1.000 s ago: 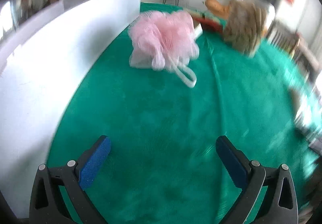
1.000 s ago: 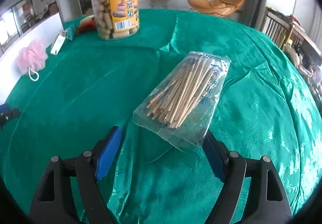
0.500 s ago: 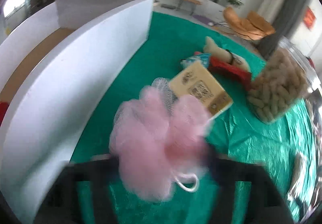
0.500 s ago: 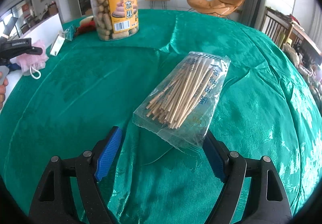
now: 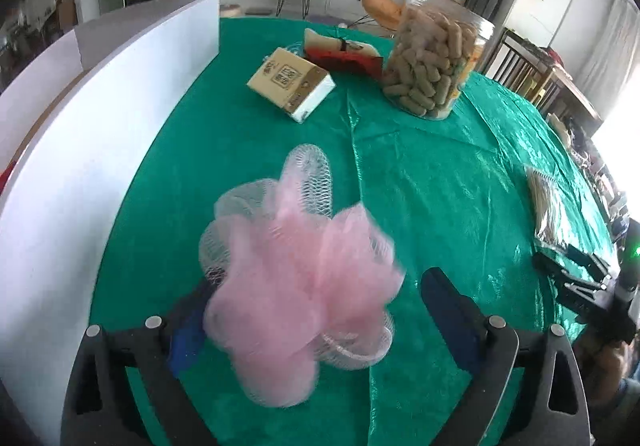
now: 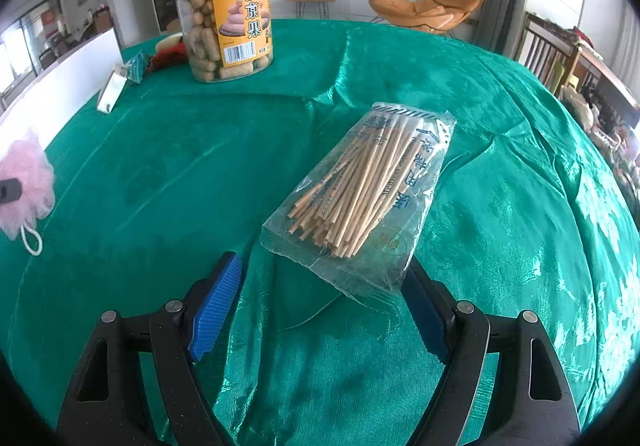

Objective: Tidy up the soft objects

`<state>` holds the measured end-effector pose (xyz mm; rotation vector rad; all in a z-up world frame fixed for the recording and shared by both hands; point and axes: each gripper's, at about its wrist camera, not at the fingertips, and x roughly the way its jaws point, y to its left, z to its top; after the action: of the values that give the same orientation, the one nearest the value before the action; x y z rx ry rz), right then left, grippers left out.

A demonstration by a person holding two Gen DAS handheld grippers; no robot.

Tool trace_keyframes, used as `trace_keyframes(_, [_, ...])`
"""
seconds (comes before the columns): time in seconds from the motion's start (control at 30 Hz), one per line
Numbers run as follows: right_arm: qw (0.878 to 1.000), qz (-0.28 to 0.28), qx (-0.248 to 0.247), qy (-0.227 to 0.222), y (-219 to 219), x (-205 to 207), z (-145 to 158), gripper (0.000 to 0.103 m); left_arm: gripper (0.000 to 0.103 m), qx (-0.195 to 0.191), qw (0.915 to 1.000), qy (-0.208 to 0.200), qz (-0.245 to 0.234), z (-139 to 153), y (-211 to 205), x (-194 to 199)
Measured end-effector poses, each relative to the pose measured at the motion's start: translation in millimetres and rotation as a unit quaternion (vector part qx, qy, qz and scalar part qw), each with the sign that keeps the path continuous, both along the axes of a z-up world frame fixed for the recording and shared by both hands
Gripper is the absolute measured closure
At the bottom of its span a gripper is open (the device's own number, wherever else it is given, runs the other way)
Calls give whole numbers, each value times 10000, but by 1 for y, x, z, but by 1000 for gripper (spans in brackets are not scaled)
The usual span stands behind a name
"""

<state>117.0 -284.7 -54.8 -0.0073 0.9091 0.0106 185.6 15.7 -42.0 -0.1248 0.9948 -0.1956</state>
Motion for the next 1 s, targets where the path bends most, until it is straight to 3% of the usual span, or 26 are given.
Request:
trace_keyframes(0.2, [10000, 5, 4, 2, 0, 0, 0, 21, 7, 486, 9985, 64, 245, -19, -8, 12])
trace_keyframes(0.33, [10000, 7, 7, 3, -1, 0, 0, 21, 4, 478, 9974, 171, 516, -32, -2, 31])
trace_keyframes(0.47, [10000, 11, 5, 3, -1, 0, 0, 21, 0, 911, 9945, 103, 509, -40, -6, 39])
trace_keyframes(0.57, [10000, 12, 5, 5, -1, 1, 0, 21, 0, 870, 9949, -76, 507, -42, -2, 36])
trace_keyframes(0.87, [10000, 33, 33, 33, -3, 1, 0, 20, 0, 872, 9949, -122, 488, -42, -1, 31])
trace_keyframes(1.0, [9988, 94, 141, 469, -10, -8, 4, 20, 0, 867, 9950, -128, 469, -42, -1, 30])
